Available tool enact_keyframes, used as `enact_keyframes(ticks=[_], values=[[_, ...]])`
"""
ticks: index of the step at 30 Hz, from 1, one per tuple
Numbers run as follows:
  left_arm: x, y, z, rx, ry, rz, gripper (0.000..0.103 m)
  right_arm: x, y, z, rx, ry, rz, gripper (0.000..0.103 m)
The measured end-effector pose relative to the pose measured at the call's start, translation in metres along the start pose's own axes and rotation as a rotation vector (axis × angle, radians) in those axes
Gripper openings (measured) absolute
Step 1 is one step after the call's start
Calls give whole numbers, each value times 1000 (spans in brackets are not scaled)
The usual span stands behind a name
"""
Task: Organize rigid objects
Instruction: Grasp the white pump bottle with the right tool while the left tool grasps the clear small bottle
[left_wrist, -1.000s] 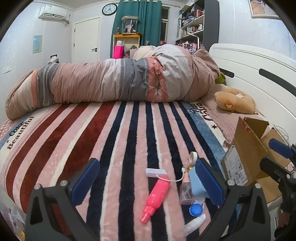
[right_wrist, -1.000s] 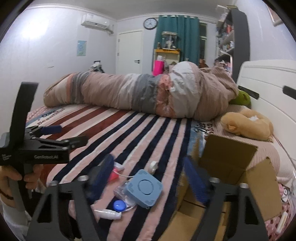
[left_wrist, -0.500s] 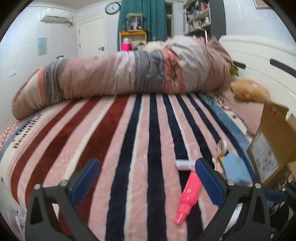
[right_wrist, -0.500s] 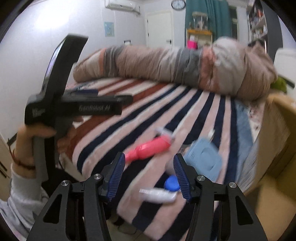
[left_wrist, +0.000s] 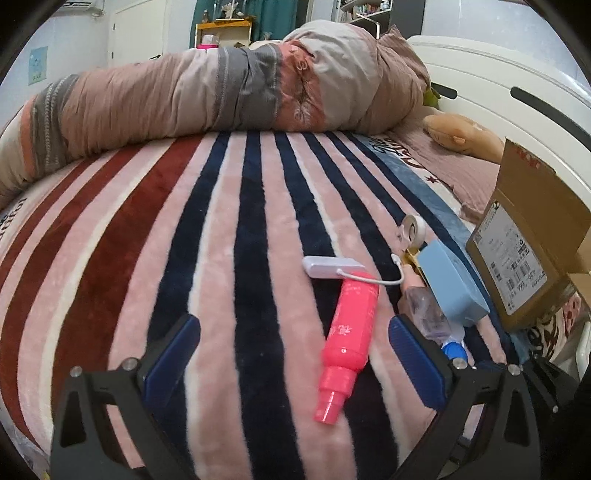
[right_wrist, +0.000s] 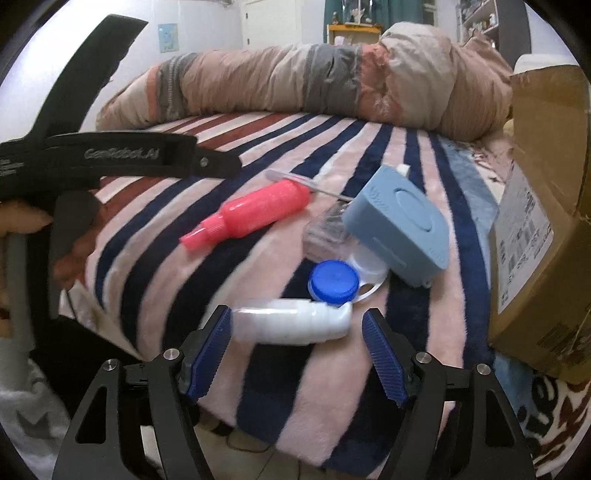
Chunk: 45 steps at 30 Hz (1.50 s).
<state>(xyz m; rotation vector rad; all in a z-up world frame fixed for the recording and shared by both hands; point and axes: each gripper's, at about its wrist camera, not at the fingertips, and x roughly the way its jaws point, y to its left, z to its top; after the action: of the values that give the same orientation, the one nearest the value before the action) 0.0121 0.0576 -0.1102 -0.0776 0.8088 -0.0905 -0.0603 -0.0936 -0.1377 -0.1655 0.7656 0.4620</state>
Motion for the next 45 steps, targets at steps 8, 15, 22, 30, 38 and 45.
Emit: enact_keyframes(ticks=[8,15,22,30,38,45], values=[[-2,-17,-1,46,-6,-62,89,-4,-6,4,-3,-27,-23,58],[2,-36,6,63,20,-261,75,-2,-21,0,40,-7,-19,58],[36,-59,1,51,165,-388,34,-5,-32,-4,68,-19,-2,58],[52,-76,3,30,174,-362,34,-5,-39,-6,91,-25,-8,58],[52,-72,1,50,156,-328,46,-6,-40,-8,98,-28,-4,58],[61,-81,2,62,123,-269,34,-5,-40,-7,100,-27,-3,58]])
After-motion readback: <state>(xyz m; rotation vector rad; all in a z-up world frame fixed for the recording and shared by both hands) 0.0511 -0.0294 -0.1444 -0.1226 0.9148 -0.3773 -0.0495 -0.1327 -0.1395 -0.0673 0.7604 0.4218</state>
